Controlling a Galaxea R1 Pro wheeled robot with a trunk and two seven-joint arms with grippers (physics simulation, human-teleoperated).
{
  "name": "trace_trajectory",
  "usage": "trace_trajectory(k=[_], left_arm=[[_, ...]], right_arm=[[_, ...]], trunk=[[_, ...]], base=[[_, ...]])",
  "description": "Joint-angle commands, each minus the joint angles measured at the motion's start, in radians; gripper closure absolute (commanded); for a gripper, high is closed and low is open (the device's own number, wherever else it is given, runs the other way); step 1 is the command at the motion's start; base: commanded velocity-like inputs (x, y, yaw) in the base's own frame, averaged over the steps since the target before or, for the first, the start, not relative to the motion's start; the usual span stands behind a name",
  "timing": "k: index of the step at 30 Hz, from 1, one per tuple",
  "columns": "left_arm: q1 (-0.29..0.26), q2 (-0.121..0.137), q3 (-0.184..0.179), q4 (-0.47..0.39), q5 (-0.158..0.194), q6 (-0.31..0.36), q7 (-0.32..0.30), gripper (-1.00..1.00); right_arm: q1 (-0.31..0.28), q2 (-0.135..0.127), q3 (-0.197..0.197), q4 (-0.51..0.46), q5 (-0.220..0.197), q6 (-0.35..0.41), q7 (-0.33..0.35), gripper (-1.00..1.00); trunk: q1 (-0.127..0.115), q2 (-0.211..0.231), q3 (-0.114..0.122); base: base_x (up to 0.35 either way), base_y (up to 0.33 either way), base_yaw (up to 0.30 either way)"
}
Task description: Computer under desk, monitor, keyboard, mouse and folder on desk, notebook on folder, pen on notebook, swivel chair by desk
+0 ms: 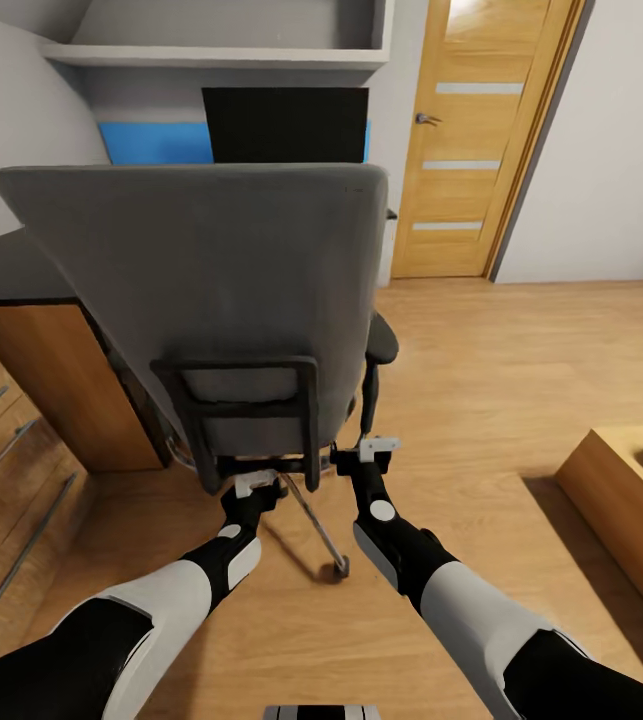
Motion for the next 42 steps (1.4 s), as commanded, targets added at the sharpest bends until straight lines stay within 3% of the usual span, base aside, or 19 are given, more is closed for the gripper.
trace_trajectory(k=[1,42], left_arm=[[-0.001,0.000,-0.007,0.000,0.002,-0.003,0.005,-1.00],[-0.001,0.000,-0.007,0.000,0.002,-0.007,0.006,-1.00]], right_arm=[[-0.001,-0.001,0.008,0.000,-0.008,-0.006,-0.006,-1.00],[-0.001,-0.002,0.008,0.008,-0.007,-0.006,-0.005,-1.00]], trunk=[[0.000,0.000,-0.001],[0.000,0.000,0.001]], base=[[0.323,0.000,0.000],[0.323,0.000,-0.017]])
